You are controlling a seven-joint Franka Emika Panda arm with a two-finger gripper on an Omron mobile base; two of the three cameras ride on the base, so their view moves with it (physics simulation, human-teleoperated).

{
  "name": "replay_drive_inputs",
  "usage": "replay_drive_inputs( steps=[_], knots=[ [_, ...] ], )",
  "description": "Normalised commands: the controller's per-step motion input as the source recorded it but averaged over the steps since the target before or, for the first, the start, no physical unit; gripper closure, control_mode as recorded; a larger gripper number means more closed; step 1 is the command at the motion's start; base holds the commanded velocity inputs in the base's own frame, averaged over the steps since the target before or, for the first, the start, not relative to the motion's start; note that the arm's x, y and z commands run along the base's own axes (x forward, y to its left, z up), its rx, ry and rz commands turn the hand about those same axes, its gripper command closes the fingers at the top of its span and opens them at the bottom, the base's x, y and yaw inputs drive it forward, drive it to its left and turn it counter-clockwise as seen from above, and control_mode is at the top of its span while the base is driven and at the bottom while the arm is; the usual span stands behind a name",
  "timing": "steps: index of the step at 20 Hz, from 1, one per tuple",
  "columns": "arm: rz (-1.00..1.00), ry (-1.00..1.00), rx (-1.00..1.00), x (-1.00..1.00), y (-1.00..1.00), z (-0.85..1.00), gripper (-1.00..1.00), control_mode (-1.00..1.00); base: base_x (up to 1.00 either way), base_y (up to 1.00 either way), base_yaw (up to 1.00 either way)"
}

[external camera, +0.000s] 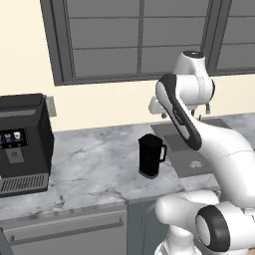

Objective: Turn on the sink faucet and place the jug under the water for a few seconds to fill it up.

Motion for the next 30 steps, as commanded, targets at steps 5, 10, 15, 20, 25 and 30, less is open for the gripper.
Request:
replay_drive_inputs(
  steps=[5, 10, 15, 20, 25, 30],
  knots=[
    [0.00, -0.09, 0.01, 0.00, -0.32, 0.00, -1.00, -1.00, 0.00, 0.00, 0.00],
    [0.00, -0.06, 0.11, 0.00, -0.96, 0.00, -1.00, -1.00, 0.00, 0.00, 0.00],
    [0.00, -0.01, 0.09, 0.00, -0.88, -0.01, -1.00, -1.00, 0.00, 0.00, 0.00],
    [0.00, 0.00, 0.01, 0.07, 0.01, -0.14, -1.00, -1.00, 0.00, 0.00, 0.00],
    [0.00, 0.00, -0.07, 0.01, 0.97, -0.19, -1.00, -1.00, 0.00, 0.00, 0.00],
    [0.00, 0.01, -0.02, 0.00, 0.40, 0.00, -1.00, -1.00, 0.00, 0.00, 0.00]
  ],
)
